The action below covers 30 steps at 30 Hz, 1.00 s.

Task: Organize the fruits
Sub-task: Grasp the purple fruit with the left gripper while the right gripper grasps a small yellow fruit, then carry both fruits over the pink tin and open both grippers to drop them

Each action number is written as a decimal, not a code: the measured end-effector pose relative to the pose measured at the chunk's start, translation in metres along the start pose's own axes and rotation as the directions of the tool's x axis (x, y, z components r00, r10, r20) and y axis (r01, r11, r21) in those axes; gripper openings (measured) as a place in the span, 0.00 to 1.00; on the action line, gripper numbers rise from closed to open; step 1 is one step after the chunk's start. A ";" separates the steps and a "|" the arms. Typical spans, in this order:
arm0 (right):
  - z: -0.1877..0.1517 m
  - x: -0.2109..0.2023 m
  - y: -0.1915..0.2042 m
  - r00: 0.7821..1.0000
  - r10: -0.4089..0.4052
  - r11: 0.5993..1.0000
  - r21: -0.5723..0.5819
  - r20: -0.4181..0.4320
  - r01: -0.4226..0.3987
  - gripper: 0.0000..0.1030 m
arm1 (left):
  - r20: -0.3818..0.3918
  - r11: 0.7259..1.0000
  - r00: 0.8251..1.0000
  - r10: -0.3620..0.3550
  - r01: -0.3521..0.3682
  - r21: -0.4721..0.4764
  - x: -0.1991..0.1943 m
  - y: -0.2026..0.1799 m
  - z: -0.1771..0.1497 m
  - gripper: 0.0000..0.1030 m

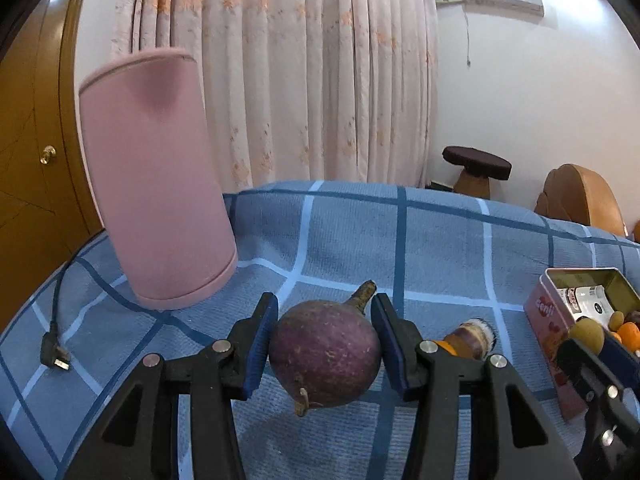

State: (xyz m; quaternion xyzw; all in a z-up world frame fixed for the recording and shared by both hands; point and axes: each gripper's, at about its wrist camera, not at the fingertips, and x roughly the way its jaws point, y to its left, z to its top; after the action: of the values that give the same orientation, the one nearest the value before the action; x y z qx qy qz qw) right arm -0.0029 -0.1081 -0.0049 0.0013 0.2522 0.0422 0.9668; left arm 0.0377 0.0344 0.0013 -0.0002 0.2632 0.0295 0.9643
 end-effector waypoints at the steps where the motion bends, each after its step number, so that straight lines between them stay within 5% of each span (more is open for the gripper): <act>1: 0.000 -0.002 -0.003 1.000 -0.005 1.000 0.002 0.007 0.005 0.30 | 0.006 1.000 1.000 0.003 -0.003 0.004 -0.001 -0.002 0.000 0.49; 30: -0.003 -0.039 -0.101 0.994 -0.095 0.992 0.088 0.053 0.090 0.30 | 0.081 0.991 0.990 -0.112 0.106 0.080 -0.047 -0.110 -0.013 0.49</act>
State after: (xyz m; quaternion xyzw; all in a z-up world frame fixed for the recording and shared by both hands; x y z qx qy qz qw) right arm -0.0304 -0.2115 0.0088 0.0321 0.2257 -0.0136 0.9736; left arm -0.0035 -0.0787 0.0121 0.0231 0.2225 -0.0333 0.9741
